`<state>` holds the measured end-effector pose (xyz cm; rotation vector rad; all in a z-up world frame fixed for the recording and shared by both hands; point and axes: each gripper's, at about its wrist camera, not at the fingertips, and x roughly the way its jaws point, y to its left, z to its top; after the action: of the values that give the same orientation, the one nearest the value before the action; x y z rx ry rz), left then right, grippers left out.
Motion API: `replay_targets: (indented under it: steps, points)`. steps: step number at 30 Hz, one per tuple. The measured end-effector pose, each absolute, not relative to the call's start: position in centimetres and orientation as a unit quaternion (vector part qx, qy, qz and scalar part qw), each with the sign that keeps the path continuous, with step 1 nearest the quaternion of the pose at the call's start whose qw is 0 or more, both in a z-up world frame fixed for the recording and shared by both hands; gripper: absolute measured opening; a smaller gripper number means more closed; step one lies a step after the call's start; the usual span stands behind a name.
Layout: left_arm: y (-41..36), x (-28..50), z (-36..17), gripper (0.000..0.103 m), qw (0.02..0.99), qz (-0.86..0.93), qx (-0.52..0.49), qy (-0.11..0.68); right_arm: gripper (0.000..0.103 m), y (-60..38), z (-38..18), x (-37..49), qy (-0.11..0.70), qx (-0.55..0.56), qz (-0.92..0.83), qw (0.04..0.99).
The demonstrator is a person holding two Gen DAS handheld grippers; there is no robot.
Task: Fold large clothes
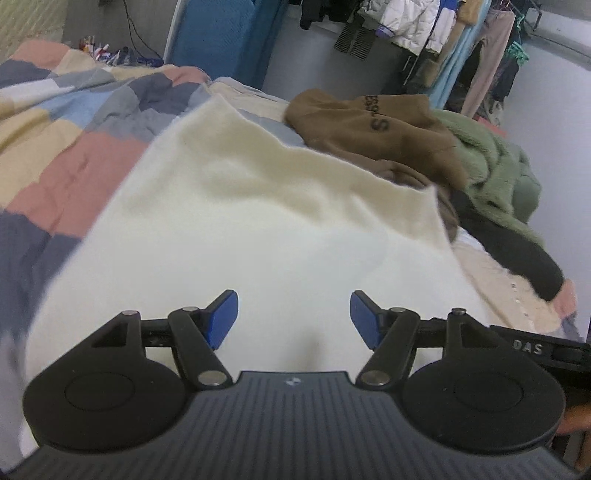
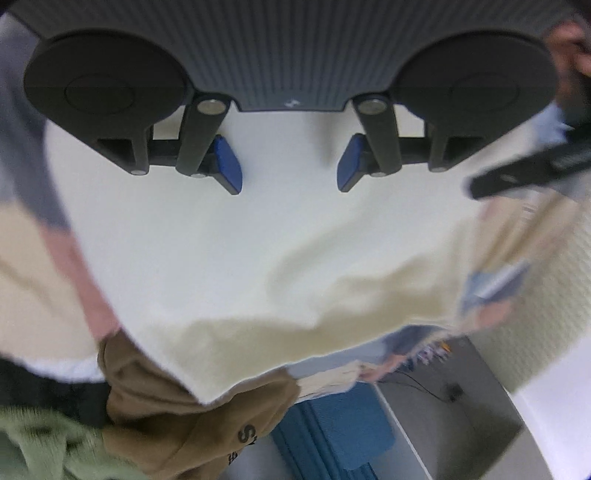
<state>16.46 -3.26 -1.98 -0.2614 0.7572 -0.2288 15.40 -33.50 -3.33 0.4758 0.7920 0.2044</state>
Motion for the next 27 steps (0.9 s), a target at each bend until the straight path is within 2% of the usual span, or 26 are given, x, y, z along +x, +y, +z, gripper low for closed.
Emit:
replay_targets:
  steps: [5, 8, 9, 11, 15, 21, 27]
  points:
    - [-4.1, 13.5, -2.1, 0.072, 0.905, -0.119, -0.166, 0.374, 0.061, -33.6, -4.0, 11.2, 0.397, 0.341, 0.131, 0.842]
    - [-4.1, 12.6, -2.3, 0.072, 0.898, -0.122, -0.18, 0.383, 0.063, -33.5, -4.9, 10.0, 0.41, 0.372, 0.122, 0.823]
    - [-4.1, 12.4, -2.4, 0.072, 0.895, -0.126, -0.184, 0.387, 0.077, -33.6, -5.3, 9.9, 0.414, 0.384, 0.12, 0.816]
    - [-4.1, 12.1, -2.6, 0.072, 0.888, -0.133, -0.195, 0.393, 0.092, -33.8, -6.1, 10.1, 0.421, 0.414, 0.117, 0.798]
    - [-3.8, 12.5, -3.4, 0.077, 0.866, -0.148, -0.23, 0.419, 0.09, -34.5, -8.9, 11.1, 0.432, 0.491, 0.11, 0.749]
    - [-2.9, 13.8, -6.0, 0.087, 0.801, -0.175, -0.324, 0.471, 0.092, -36.2, -12.6, 12.6, 0.407, 0.589, 0.048, 0.696]
    - [-2.4, 15.1, -9.4, 0.089, 0.746, -0.177, -0.386, 0.513, 0.092, -36.6, -12.0, 13.1, 0.357, 0.636, 0.08, 0.68]
